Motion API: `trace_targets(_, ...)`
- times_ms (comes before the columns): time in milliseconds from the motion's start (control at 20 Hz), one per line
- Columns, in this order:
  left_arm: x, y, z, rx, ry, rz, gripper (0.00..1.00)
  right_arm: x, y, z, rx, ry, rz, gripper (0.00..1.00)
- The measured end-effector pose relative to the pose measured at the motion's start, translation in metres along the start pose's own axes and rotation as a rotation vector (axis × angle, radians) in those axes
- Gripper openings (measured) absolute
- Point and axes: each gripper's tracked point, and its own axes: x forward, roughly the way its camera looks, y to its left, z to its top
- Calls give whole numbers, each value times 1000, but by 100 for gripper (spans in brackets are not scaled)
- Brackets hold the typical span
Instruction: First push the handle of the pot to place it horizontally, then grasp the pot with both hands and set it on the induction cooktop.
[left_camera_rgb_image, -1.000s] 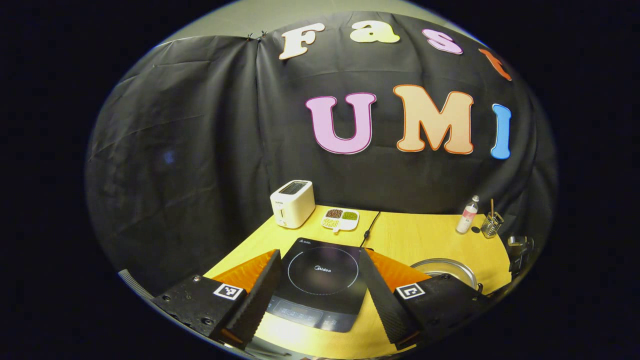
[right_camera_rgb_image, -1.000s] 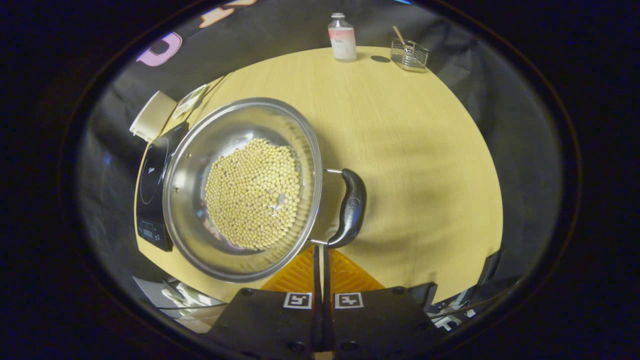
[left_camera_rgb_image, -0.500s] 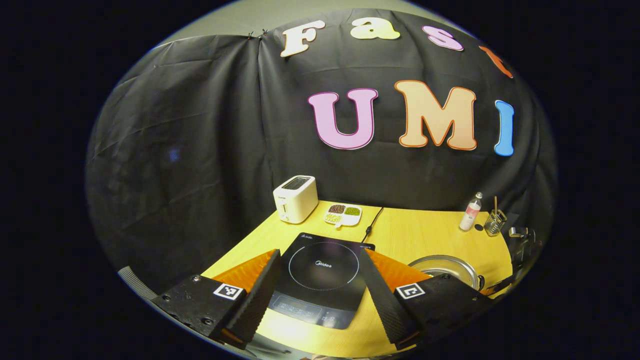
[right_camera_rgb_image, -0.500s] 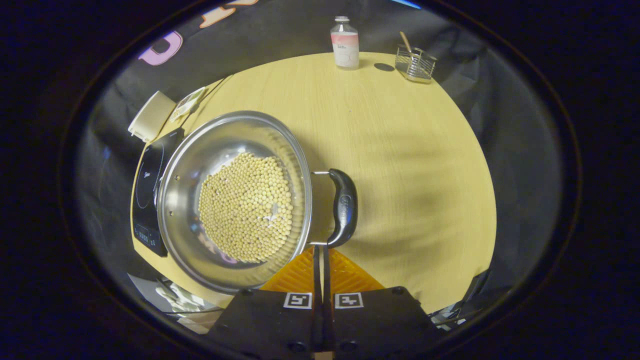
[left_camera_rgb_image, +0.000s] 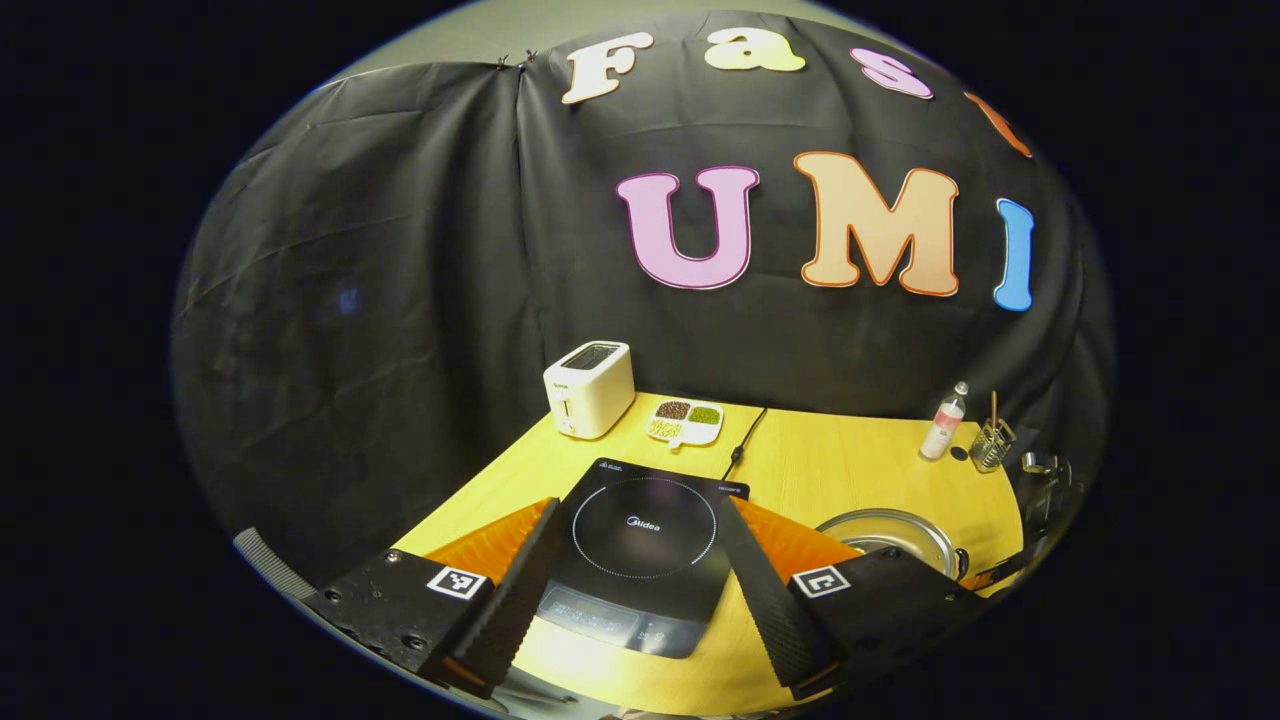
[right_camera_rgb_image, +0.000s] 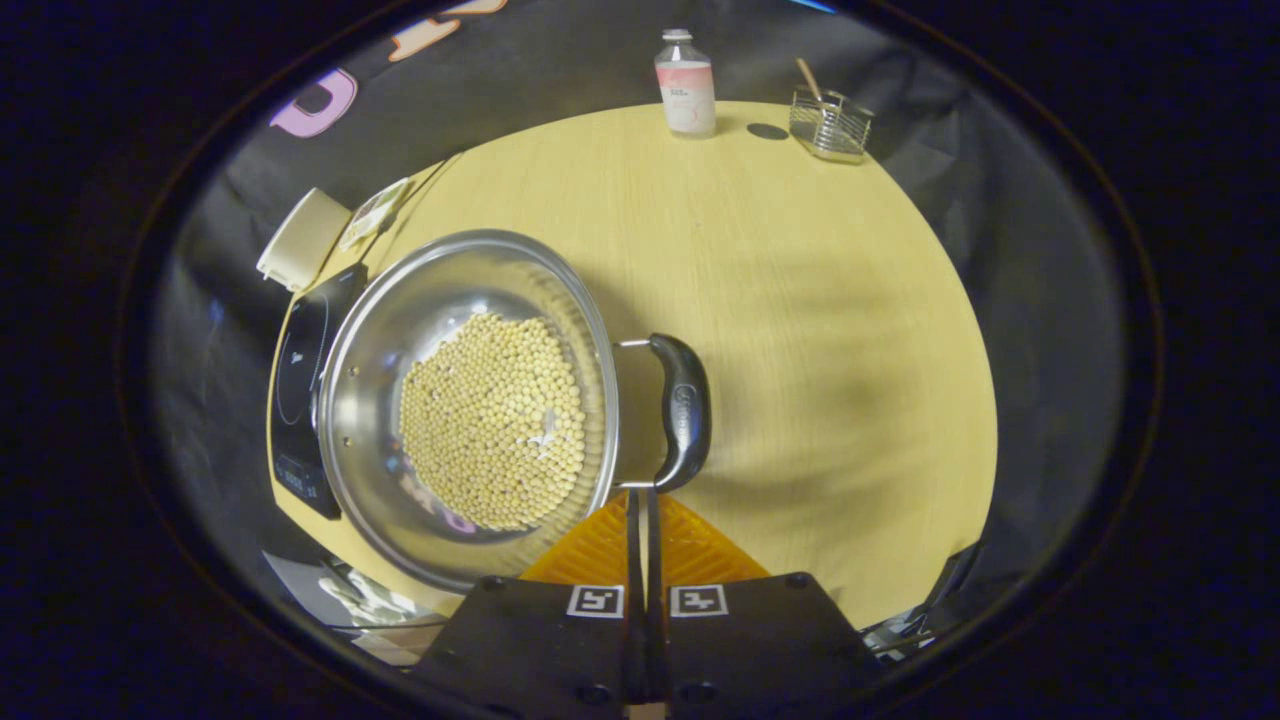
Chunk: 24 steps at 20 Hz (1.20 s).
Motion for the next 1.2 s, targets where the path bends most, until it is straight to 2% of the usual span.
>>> trace_targets(50,1,0,-1,-1,2,-5,96,-1,-2,-1,-8,8,1,3)
trace_targets(250,6,-2,-3,-11,9,-24,96,-2,-2,-11,-62,20,7,4)
trace_targets(500,11,-9,-8,-17,19,-64,96,-4,-1,-19,-178,2,-2,18)
trace_targets(550,12,-10,-9,-16,20,-72,94,-3,-8,-24,-201,10,-37,20)
trace_targets(700,14,-14,-13,-14,30,-93,96,3,-26,-38,-246,45,-96,70)
trace_targets(800,17,-16,-17,-14,38,-108,96,3,-32,-47,-195,61,-99,71)
trace_targets(900,24,-20,-26,-8,58,-129,96,0,-39,-45,-110,45,-91,87)
trace_targets(950,29,-23,-33,-4,78,-143,96,-6,-41,-42,-63,31,-76,100)
trace_targets(1200,47,-50,-67,-32,199,-252,94,-32,-47,-10,191,-60,20,94)
